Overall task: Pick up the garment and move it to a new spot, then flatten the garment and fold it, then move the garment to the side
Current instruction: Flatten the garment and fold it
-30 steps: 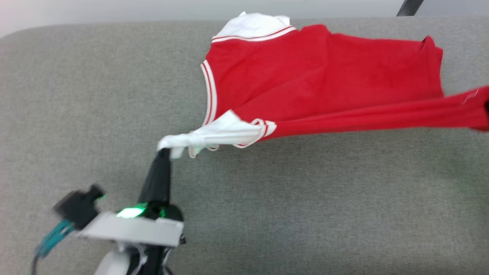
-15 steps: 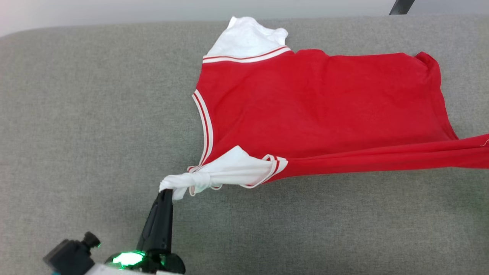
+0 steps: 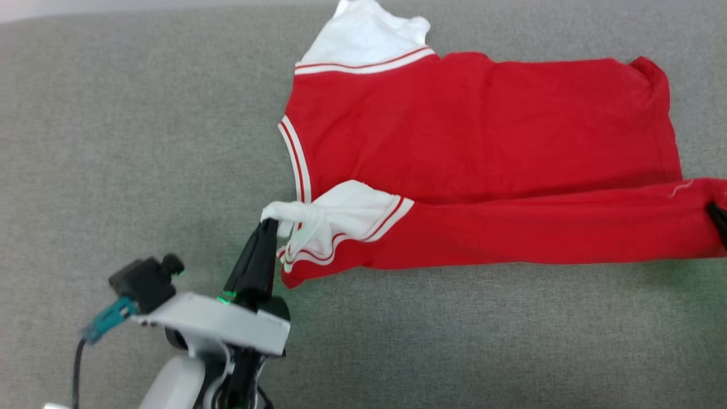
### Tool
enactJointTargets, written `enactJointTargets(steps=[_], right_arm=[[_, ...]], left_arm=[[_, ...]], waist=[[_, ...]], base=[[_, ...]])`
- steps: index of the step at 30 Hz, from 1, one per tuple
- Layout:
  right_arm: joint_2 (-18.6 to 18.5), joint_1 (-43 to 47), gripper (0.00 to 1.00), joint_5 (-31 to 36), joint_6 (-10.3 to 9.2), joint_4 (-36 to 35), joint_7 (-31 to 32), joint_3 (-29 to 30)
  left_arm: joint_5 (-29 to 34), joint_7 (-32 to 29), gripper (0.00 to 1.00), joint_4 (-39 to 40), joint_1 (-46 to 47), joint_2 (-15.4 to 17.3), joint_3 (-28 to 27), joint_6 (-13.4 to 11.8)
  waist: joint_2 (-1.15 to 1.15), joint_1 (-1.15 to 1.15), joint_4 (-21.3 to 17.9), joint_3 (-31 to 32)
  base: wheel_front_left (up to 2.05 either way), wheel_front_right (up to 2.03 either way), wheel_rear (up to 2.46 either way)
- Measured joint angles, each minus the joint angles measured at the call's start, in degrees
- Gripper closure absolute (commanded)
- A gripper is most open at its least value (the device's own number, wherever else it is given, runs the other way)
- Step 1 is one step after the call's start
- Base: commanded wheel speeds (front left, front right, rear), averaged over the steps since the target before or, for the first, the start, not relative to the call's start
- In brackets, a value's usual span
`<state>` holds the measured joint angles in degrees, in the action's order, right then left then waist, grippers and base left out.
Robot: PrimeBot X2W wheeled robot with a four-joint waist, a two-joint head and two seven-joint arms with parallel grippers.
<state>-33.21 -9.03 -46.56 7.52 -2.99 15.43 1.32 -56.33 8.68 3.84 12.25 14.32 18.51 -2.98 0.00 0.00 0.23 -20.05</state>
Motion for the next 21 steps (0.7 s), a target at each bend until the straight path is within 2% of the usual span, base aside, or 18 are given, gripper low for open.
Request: enactJointTargets(steps=[9,21], right_arm=[[2.79,-6.55,1.0,2.24,0.0,7.1,-0.27,-1.08],[3.45,-8.19,1.0,2.49,0.0,13.78,-3.12,-3.48]], left_arm=[[4.12,0.46,1.0,-10.47,7.36,-1.13,2.97,0.88],[7.04,1.96,1.0,-16.13,10.49,-2.08,4.83,0.69]], waist=[[0.0,0.0,-0.52,-3.16],[0.0,0.0,-0.67,-4.51]], base=[[0.0,0.0,0.0],[0.0,0.0,0.0]])
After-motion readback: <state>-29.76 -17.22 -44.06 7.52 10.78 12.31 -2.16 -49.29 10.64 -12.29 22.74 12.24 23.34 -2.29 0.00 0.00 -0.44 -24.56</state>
